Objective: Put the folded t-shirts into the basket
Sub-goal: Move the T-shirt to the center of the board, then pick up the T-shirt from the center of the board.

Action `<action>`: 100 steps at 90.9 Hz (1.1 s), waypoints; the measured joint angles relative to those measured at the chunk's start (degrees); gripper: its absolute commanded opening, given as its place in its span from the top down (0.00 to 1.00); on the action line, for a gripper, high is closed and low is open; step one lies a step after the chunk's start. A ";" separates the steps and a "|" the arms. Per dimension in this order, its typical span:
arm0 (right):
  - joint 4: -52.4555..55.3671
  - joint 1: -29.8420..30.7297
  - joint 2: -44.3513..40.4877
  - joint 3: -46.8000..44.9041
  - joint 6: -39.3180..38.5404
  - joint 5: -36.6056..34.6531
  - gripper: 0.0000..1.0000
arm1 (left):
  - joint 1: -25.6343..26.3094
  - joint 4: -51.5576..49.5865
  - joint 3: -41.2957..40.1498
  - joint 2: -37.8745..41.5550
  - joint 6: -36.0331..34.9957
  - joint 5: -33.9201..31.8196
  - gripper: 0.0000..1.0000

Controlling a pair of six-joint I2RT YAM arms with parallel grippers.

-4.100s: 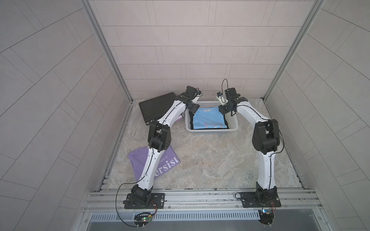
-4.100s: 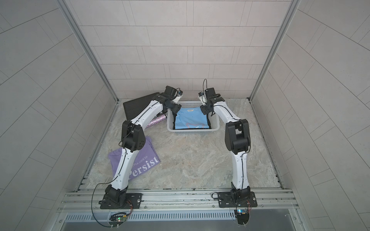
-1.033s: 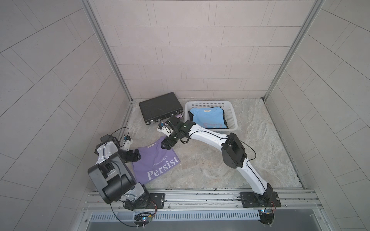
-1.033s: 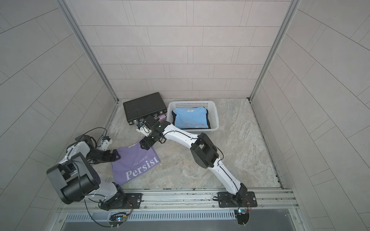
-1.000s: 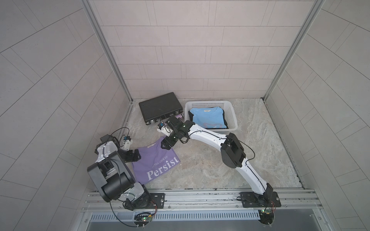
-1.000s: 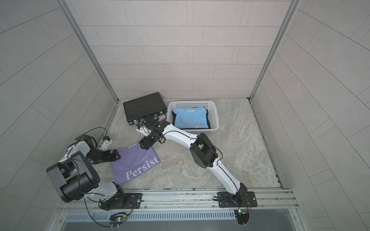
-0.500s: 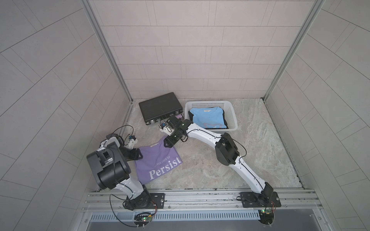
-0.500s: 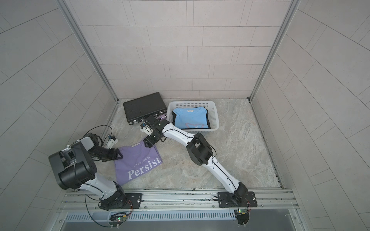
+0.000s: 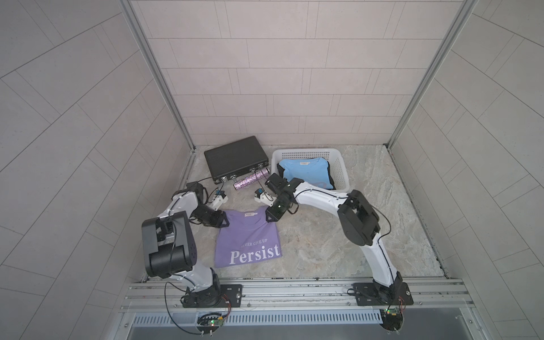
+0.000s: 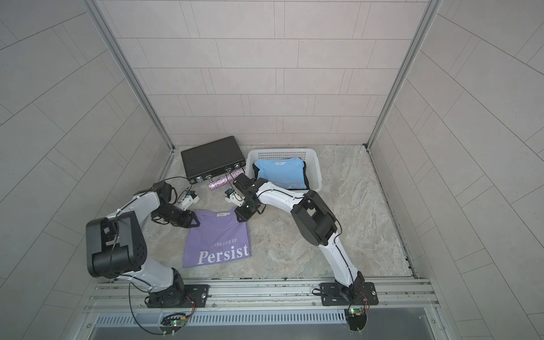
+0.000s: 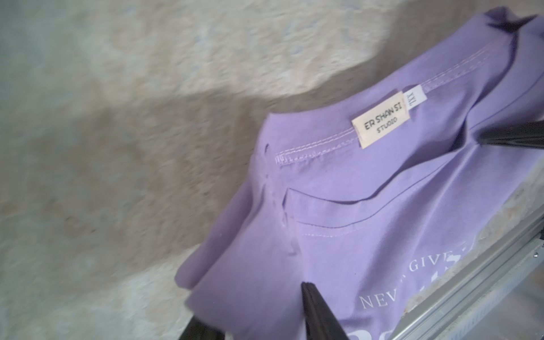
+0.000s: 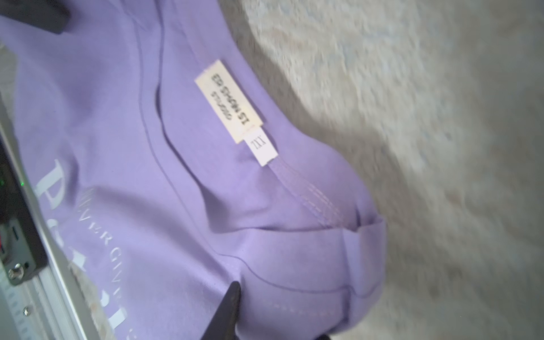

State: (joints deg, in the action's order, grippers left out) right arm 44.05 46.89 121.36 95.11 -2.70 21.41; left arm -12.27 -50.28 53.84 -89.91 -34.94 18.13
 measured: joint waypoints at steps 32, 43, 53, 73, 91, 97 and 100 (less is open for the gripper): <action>-4.39 -17.11 -17.68 -29.07 -9.66 -0.55 0.70 | 25.68 -0.35 8.39 -4.26 8.63 3.52 0.41; -2.54 -22.49 -21.81 -31.78 -13.16 -1.25 0.51 | 28.06 -0.09 10.29 -5.25 10.51 3.23 0.33; -1.92 -23.34 -25.00 -31.95 -15.13 -1.77 0.37 | 28.06 1.11 11.04 -5.25 11.82 1.70 0.21; -2.84 -23.30 -23.63 -29.94 -13.16 -4.11 0.20 | 31.01 4.15 13.44 -9.81 14.03 -1.33 0.11; -6.14 -23.50 -20.39 -29.16 -12.31 -6.43 0.19 | 34.05 6.78 13.62 -14.40 14.60 -4.55 0.13; -6.91 -23.41 -20.17 -29.16 -12.55 -6.73 0.19 | 34.60 7.65 13.62 -14.82 14.03 -5.68 0.13; -7.23 -23.28 -20.09 -29.16 -12.70 -6.75 0.20 | 34.67 8.07 13.62 -14.88 13.73 -6.14 0.13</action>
State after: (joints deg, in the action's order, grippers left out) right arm 36.82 23.62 101.27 65.95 -15.40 14.66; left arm 22.39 -42.22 67.46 -104.79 -21.21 11.99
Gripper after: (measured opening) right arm 0.810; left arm 0.872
